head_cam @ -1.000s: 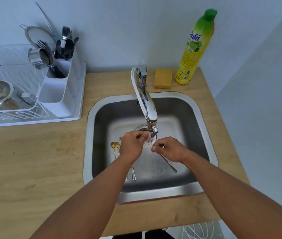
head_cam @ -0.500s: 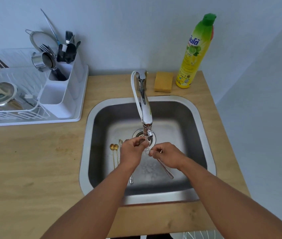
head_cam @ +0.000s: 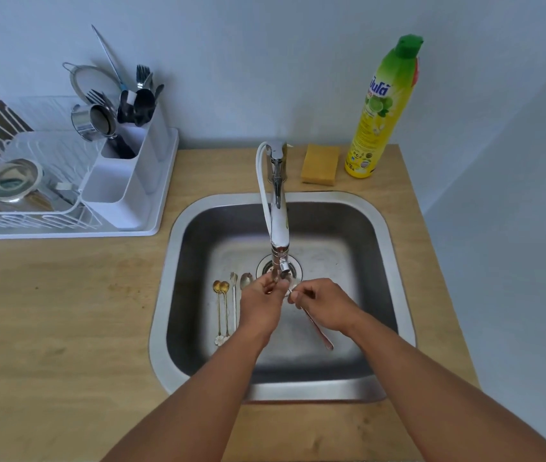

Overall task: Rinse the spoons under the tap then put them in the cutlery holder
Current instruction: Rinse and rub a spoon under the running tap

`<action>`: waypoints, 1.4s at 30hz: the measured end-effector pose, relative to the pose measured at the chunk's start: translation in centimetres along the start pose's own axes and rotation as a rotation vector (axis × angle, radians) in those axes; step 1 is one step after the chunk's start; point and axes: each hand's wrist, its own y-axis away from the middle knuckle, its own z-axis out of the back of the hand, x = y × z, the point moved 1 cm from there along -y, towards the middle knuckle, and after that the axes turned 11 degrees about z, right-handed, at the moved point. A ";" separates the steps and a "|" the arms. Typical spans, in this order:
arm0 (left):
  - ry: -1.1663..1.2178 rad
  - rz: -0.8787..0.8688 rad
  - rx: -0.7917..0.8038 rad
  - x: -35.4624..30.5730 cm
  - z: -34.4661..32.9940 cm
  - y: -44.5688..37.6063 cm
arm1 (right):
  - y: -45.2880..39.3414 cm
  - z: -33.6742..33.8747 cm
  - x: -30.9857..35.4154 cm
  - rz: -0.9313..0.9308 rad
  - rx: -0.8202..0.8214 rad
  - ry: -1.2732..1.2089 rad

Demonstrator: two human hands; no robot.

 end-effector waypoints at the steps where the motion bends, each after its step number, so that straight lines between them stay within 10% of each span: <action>1: 0.024 -0.004 -0.014 -0.2 0.0 0.0 | 0.1 -0.1 0.0 0.000 0.008 -0.001; 10: -0.228 -0.045 -0.015 -1.5 0.5 -0.3 | 0.4 0.6 0.0 -0.009 0.025 -0.052; 23: -0.081 0.180 0.656 -4.5 4.1 -1.5 | 0.2 1.5 1.6 0.019 0.221 -0.284; 42: -0.105 0.026 -0.152 -2.9 0.1 -0.2 | 1.5 -0.3 1.4 0.078 -0.041 0.214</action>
